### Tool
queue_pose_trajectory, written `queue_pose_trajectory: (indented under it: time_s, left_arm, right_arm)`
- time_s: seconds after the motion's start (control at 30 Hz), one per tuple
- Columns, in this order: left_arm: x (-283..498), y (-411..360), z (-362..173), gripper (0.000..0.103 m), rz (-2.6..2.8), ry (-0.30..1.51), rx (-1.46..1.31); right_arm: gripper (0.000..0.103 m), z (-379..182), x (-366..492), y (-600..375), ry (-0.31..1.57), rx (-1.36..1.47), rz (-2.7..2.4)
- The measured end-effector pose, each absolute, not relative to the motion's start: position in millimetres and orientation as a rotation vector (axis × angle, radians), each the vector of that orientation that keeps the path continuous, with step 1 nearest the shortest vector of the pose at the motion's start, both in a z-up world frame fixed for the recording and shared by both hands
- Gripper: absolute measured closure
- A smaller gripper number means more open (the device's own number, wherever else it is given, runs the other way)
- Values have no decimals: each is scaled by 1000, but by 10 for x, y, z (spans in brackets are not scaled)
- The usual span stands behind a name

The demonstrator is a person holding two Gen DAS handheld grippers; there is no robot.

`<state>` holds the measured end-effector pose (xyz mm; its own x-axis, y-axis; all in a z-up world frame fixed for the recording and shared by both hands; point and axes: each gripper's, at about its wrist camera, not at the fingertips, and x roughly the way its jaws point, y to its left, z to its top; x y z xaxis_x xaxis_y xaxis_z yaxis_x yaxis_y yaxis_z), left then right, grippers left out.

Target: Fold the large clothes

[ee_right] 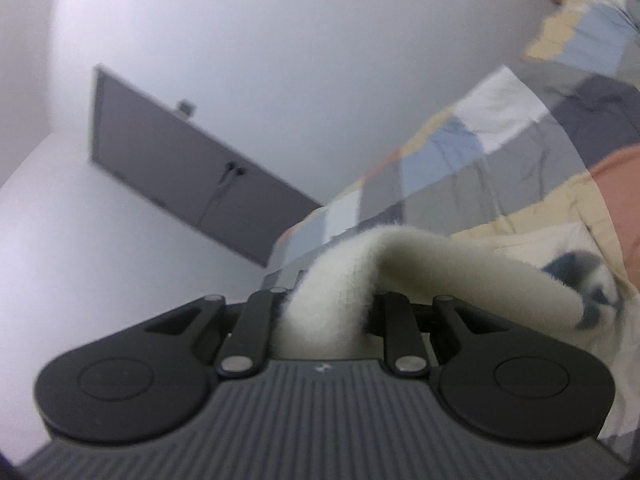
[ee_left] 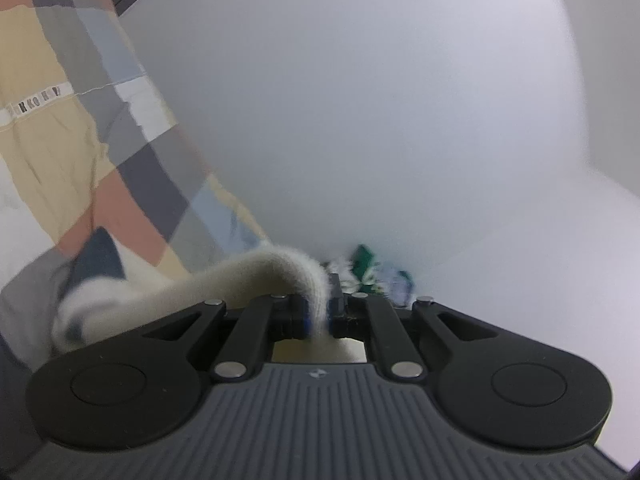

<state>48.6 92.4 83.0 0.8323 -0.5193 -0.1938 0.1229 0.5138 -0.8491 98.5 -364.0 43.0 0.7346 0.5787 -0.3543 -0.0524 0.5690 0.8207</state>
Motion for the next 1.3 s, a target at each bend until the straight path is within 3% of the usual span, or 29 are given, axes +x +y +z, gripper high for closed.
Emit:
queue_pose_trajectory:
  time_s: [0.33, 0.8, 1.0, 1.1, 1.13, 1.17, 1.23, 1.27, 1.3]
  left_arm:
    - [1769, 880, 236, 95, -327, 532, -867]
    - [3206, 828, -1080, 94, -192, 760, -768]
    - [3529, 845, -1537, 94, -149, 841, -749]
    - [3520, 823, -1536, 92, -150, 837, -727]
    - [3494, 807, -1510, 84, -156, 835, -721]
    - [3471, 799, -1486, 60, -170, 835, -720]
    - [3372, 765, -1396, 27, -187, 832, -718]
    - [3306, 754, -1354, 26, -183, 816, -707]
    - [3211, 737, -1280, 25, -181, 805, -686]
  right_arm:
    - [80, -503, 2042, -3665, 741, 1046, 293]
    - [80, -1850, 2907, -3644, 872, 1040, 164]
    - [80, -2101, 3075, -3632, 893, 1043, 164]
    - [75, -2110, 3063, -3649, 886, 1054, 193]
    - [69, -2107, 3057, -3655, 879, 1058, 204]
    - [59, -2085, 3032, -3654, 867, 1062, 213]
    - [42, -2005, 2977, -3636, 851, 1061, 233]
    - [32, -1951, 2959, -3613, 842, 1050, 245]
    - [27, -1881, 2924, -3593, 824, 1024, 256]
